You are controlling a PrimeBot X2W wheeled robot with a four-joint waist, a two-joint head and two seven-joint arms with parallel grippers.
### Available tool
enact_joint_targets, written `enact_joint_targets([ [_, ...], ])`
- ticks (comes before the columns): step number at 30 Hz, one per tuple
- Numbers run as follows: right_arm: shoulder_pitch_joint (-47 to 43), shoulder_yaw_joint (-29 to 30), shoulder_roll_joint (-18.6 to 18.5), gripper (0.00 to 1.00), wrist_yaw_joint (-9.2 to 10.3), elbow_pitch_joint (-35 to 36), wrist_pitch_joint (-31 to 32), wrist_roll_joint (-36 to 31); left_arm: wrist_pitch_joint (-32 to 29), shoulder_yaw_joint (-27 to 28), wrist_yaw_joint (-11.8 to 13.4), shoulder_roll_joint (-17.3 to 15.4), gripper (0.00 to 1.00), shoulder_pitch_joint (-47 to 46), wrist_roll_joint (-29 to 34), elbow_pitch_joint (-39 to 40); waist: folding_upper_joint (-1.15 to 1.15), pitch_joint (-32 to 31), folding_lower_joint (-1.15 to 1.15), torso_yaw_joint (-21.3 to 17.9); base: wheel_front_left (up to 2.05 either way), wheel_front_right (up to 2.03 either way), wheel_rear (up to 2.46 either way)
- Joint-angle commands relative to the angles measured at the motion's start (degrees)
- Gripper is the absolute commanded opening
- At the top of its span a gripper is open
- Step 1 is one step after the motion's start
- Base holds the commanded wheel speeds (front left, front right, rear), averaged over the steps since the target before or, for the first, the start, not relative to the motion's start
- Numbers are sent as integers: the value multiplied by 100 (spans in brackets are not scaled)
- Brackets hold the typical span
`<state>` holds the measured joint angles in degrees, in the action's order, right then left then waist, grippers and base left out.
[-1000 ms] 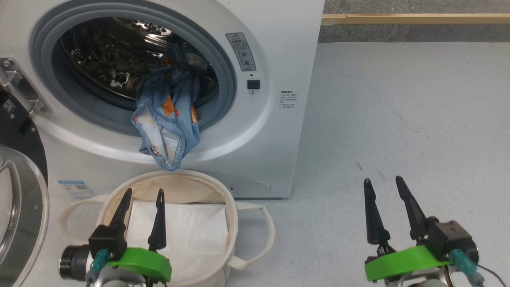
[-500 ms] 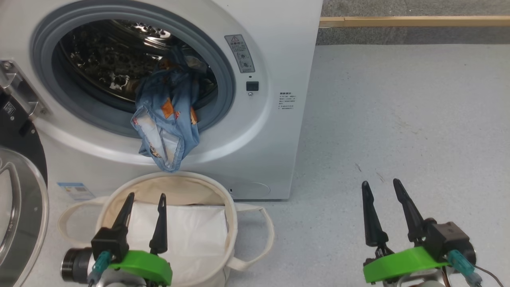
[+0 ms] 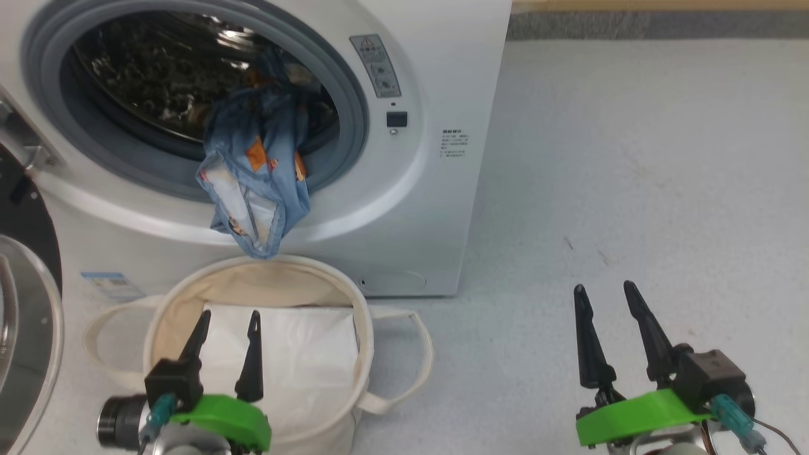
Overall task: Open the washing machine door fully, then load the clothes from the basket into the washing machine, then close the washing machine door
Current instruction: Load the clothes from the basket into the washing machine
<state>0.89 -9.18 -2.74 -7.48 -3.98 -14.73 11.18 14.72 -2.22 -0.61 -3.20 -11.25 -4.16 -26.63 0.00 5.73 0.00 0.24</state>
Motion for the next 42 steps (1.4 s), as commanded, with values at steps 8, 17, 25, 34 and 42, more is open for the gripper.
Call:
enact_joint_targets([
  [8, 449, -141, -14, 100, -1, 332, -27, -35, 28, 223, -148, -29, 100, -953, -119, -511, 0, 646, 0, -125, 0, 0, 0],
  [17, 872, -200, -14, 100, -1, 461, -27, -120, 28, 588, -174, -149, 100, -2369, -498, -1934, 0, 1592, 0, -312, 0, 0, 0],
  [25, 1167, -194, -14, 100, -1, 543, -27, -86, 28, 757, -117, -480, 100, -3643, -626, -3194, 0, 2121, 0, -530, 0, 0, 0],
  [34, 1267, -179, -14, 100, -1, 522, -27, -31, 28, 681, 37, -672, 100, -4363, -521, -3906, 0, 2277, 0, -680, 0, 0, 0],
  [42, 1375, -261, -14, 100, -1, 565, -27, -52, 28, 589, -110, -672, 100, -4959, -553, -4304, 0, 2432, 0, -723, 0, 0, 0],
])
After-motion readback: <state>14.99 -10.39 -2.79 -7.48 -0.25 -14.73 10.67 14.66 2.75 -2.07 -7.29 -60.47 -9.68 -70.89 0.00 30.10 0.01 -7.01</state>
